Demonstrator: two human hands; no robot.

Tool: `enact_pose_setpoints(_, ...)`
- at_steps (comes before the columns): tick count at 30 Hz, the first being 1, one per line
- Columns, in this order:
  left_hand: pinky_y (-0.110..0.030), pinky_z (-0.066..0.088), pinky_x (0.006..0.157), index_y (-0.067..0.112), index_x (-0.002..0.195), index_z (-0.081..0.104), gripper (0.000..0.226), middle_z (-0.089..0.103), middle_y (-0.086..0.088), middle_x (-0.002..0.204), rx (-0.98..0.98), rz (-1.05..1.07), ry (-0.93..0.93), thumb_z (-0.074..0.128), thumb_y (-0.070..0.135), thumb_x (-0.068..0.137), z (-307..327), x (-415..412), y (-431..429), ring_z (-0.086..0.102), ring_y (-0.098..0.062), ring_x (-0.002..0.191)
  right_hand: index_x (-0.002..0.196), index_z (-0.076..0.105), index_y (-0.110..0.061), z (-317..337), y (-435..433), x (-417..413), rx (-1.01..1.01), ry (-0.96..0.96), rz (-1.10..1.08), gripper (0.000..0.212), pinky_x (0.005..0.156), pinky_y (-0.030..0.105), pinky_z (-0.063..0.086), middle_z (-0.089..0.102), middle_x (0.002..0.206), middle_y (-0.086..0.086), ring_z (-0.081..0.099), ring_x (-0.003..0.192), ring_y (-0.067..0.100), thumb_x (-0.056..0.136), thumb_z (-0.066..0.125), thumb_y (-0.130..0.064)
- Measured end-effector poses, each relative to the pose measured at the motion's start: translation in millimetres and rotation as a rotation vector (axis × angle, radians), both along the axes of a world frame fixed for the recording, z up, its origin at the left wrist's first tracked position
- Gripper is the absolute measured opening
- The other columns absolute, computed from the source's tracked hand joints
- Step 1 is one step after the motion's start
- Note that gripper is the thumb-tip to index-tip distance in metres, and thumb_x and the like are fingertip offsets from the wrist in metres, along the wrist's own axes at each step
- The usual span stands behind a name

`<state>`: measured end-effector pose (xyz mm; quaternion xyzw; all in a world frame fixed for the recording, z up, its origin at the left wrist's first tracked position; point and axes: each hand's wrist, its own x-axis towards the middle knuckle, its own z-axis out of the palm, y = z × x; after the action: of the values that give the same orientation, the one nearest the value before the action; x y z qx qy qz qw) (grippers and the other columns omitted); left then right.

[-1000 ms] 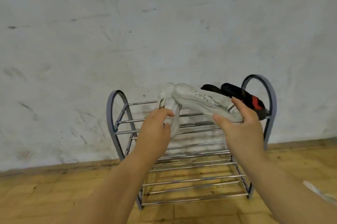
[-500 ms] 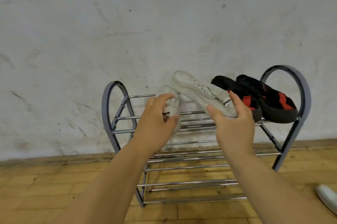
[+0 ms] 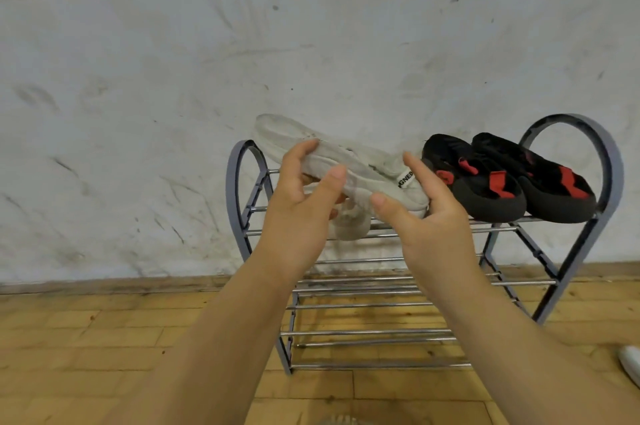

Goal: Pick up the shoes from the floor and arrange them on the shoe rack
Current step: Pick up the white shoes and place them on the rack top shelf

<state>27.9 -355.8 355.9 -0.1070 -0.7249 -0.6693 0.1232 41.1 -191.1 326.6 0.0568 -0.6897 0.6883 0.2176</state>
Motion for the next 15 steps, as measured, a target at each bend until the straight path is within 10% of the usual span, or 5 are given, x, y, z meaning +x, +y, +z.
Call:
enact_pose_setpoints(9, -0.043, 0.064, 0.077, 0.048, 0.143, 0.043, 0.077, 0.064, -0.003, 0.134, 0.218, -0.020, -0.065, 0.072, -0.001, 0.092, 11.7, 10.2, -35.3, 0.075, -0.022, 0.107, 0.134, 0.066, -0.024, -2.7, -16.9, 10.1, -0.220, -0.106, 0.365, 0.041, 0.093, 0.041, 0.059, 0.072, 0.127, 0.002, 0.070, 0.116, 0.026, 0.094, 0.071, -0.016)
enact_pose_setpoints(15, -0.046, 0.058, 0.100, 0.047, 0.156, 0.033, 0.077, 0.052, 0.013, 0.152, 0.065, -0.106, -0.006, 0.068, 0.010, 0.099, 10.7, 22.2, -41.8, 0.066, -0.013, 0.124, 0.131, 0.067, -0.014, -5.7, -23.6, 8.7, -0.381, -0.145, 0.321, 0.037, 0.088, 0.040, 0.061, 0.074, 0.121, 0.014, 0.072, 0.113, 0.031, 0.097, 0.061, 0.001)
